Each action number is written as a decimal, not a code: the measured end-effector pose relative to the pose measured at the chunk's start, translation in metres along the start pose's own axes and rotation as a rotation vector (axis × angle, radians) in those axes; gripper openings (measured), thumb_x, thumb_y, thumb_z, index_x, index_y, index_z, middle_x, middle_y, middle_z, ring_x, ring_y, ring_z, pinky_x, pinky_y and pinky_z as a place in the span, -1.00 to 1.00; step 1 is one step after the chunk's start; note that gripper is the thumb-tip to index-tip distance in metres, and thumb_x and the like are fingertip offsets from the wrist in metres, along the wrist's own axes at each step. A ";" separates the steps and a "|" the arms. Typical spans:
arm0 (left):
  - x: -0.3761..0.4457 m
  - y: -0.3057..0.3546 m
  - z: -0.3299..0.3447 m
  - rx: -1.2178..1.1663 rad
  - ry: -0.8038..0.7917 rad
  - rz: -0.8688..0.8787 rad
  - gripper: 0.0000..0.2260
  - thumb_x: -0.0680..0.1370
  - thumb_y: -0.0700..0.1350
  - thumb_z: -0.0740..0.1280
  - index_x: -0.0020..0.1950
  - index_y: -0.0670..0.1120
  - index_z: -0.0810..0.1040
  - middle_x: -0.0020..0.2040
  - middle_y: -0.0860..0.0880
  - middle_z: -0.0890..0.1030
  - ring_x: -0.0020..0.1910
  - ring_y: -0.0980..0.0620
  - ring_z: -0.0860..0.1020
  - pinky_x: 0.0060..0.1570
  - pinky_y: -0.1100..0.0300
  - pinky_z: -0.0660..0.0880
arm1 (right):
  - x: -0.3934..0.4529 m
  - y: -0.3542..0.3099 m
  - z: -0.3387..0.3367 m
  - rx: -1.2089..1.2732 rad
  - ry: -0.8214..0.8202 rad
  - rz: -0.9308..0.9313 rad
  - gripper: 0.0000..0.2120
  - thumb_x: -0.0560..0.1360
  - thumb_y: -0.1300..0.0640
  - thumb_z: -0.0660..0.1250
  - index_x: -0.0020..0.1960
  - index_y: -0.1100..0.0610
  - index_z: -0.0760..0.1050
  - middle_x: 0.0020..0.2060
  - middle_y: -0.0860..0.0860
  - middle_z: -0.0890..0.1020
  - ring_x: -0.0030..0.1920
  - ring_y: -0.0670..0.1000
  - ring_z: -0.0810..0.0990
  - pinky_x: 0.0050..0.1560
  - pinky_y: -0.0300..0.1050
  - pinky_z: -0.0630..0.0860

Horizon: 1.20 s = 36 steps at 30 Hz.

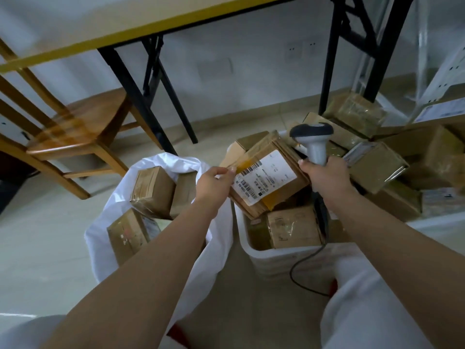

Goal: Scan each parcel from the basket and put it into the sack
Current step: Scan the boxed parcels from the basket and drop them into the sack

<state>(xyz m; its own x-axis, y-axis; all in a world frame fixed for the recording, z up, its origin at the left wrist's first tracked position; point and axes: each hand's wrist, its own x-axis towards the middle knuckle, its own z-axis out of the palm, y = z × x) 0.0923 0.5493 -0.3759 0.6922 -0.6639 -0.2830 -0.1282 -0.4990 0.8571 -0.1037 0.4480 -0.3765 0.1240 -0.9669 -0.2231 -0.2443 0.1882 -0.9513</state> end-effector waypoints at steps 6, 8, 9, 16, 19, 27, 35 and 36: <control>-0.042 0.023 -0.033 -0.221 -0.050 0.009 -0.61 0.56 0.14 0.33 0.18 -0.15 0.52 -0.04 -0.10 0.69 -0.13 0.08 0.68 -0.24 0.26 0.60 | -0.029 -0.038 -0.025 0.070 0.022 -0.006 -0.83 0.52 0.03 0.40 -0.07 0.05 0.42 -0.09 0.06 0.59 0.00 0.11 0.59 0.07 0.11 0.57; -0.062 0.031 -0.045 -0.342 -0.087 -0.017 -0.62 0.55 0.12 0.34 0.19 -0.14 0.49 -0.10 -0.07 0.67 -0.32 0.17 0.67 -0.40 0.35 0.54 | -0.039 -0.046 -0.030 0.088 0.016 -0.013 -0.81 0.51 0.01 0.41 -0.04 0.06 0.43 -0.09 0.07 0.59 -0.01 0.11 0.60 0.09 0.13 0.57; -0.072 0.035 -0.051 -0.406 -0.115 -0.037 -0.63 0.55 0.12 0.35 0.18 -0.12 0.48 -0.15 -0.03 0.67 -0.41 0.21 0.64 -0.45 0.38 0.52 | -0.046 -0.050 -0.031 0.095 0.011 -0.014 -0.81 0.50 0.01 0.42 -0.04 0.07 0.45 -0.09 0.08 0.61 -0.01 0.13 0.61 0.09 0.14 0.57; -0.120 0.051 -0.092 -0.356 -0.260 -0.014 -0.13 0.27 0.38 0.38 0.45 -0.07 0.37 0.20 -0.10 0.59 0.00 -0.02 0.62 -0.27 0.23 0.58 | -0.083 -0.069 -0.034 0.128 -0.036 0.042 -0.67 0.47 0.00 0.44 0.12 0.18 0.51 -0.01 0.15 0.64 0.03 0.19 0.62 0.10 0.24 0.57; -0.126 0.056 -0.111 -0.146 -0.328 0.025 -0.04 0.22 0.41 0.40 0.53 0.11 0.18 0.29 -0.10 0.48 0.06 -0.06 0.58 -0.27 0.18 0.60 | -0.091 -0.081 -0.038 0.168 -0.022 0.053 -0.66 0.47 0.02 0.45 0.12 0.20 0.50 0.02 0.18 0.63 0.03 0.20 0.62 0.09 0.24 0.58; -0.138 0.057 -0.131 -0.063 -0.572 -0.040 -0.26 0.24 0.17 0.55 0.34 -0.09 0.47 0.25 -0.09 0.57 0.18 -0.04 0.58 -0.07 0.13 0.62 | -0.105 -0.110 -0.035 0.170 -0.018 -0.123 -0.74 0.48 0.02 0.45 0.03 0.16 0.50 -0.04 0.13 0.64 -0.02 0.12 0.63 0.04 0.06 0.59; -0.131 0.039 -0.133 -0.403 -0.412 -0.042 -0.36 0.26 -0.03 0.57 0.29 -0.18 0.49 0.17 -0.13 0.65 0.15 -0.06 0.63 0.09 0.12 0.61 | -0.124 -0.133 -0.018 0.202 0.074 -0.478 -0.83 0.51 -0.04 0.40 -0.14 -0.03 0.44 -0.28 -0.03 0.53 -0.24 0.03 0.55 -0.19 -0.03 0.53; -0.128 0.035 -0.135 -0.456 -0.371 -0.060 -0.35 0.26 -0.03 0.58 0.29 -0.17 0.49 0.19 -0.13 0.64 0.17 -0.06 0.62 0.12 0.10 0.60 | -0.124 -0.135 -0.017 0.204 0.037 -0.472 -0.85 0.51 0.00 0.42 -0.10 0.00 0.46 -0.29 -0.03 0.52 -0.26 0.02 0.53 -0.19 -0.03 0.52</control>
<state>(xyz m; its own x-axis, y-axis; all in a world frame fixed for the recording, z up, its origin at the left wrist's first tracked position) 0.0949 0.6919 -0.2517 0.3836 -0.8333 -0.3980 0.2786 -0.3064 0.9102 -0.1022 0.5401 -0.2173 0.1403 -0.9594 0.2447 0.0231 -0.2439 -0.9695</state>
